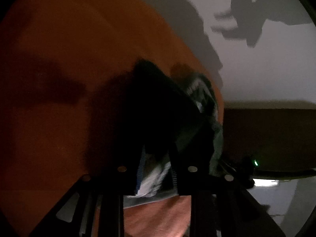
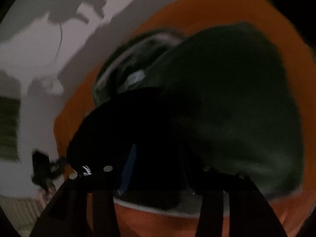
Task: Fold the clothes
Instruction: 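Raise the bundled T-shirt up off the rug with both grippers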
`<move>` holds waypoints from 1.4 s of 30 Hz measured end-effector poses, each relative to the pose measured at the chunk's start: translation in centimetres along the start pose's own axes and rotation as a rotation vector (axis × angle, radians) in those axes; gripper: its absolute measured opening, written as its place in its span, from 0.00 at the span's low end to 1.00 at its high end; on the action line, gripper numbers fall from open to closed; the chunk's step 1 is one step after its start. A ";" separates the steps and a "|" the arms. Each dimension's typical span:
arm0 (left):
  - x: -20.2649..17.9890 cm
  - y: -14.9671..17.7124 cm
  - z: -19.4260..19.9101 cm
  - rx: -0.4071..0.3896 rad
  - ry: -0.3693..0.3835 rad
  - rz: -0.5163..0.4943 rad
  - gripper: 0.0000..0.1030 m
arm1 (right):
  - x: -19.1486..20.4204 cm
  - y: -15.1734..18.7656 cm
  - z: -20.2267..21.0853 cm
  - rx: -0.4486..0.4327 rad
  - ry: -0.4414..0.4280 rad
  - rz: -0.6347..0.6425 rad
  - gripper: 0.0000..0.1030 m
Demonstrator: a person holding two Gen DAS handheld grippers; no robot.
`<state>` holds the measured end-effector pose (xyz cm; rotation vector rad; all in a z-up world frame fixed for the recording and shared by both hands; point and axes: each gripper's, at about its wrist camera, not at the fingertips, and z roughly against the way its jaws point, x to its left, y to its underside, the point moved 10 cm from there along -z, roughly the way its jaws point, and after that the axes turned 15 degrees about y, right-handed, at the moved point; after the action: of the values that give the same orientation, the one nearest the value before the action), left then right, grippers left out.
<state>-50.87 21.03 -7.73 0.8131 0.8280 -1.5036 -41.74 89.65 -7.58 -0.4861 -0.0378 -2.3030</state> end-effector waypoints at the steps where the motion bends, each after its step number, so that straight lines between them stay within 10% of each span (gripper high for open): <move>1: 0.6 1.2 1.3 -0.026 -0.005 0.001 0.50 | -1.0 1.1 1.1 -0.020 -0.021 -0.041 0.52; 10: 2.2 10.4 -4.6 -0.096 0.192 0.170 0.55 | 1.4 11.2 -2.2 0.035 -0.378 -0.379 0.52; 21: 6.5 9.7 -7.3 -0.324 0.202 0.341 0.53 | -1.1 9.1 -5.4 -0.058 -0.375 -0.566 0.47; 28: 6.8 9.6 -6.7 -0.422 0.209 0.356 0.33 | -0.8 7.8 -8.4 -0.047 -0.356 -0.630 0.21; 42: 4.4 16.8 -3.0 -0.383 0.233 0.385 0.16 | -1.6 13.7 -2.1 -0.077 -0.351 -0.637 0.13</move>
<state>-34.34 20.17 -13.88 0.8104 1.0268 -0.8867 -31.87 80.73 -11.78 -1.0338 -0.3173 -2.8062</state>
